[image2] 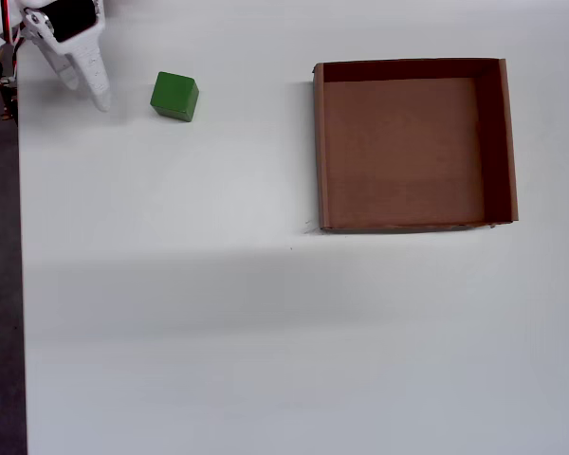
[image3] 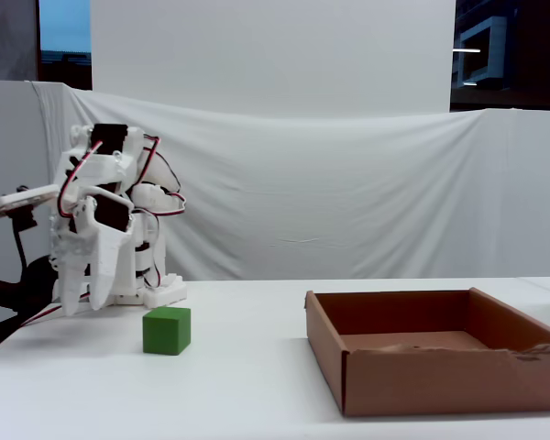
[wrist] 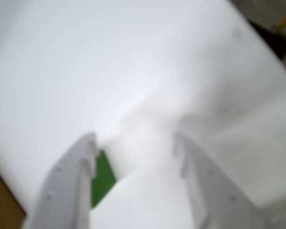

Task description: Grasp a green cube and put it in a box.

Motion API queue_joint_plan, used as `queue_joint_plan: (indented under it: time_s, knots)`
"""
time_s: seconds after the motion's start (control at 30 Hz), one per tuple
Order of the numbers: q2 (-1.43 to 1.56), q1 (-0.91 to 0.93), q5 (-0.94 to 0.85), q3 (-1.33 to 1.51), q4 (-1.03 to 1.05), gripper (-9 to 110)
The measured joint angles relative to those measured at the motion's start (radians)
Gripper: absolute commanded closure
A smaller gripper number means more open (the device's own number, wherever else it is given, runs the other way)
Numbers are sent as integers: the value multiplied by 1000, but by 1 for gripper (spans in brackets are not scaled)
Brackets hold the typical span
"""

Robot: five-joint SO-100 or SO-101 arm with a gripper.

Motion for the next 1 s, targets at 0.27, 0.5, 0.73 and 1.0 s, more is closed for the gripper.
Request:
queue_joint_plan:
  time_s: [0.27, 0.5, 0.73, 1.0]
  knots:
    - [3, -44, 0, 0, 0, 80]
    - [3, -44, 0, 0, 0, 80]
    - [3, -44, 0, 0, 0, 80]
    - [3, -44, 0, 0, 0, 80]
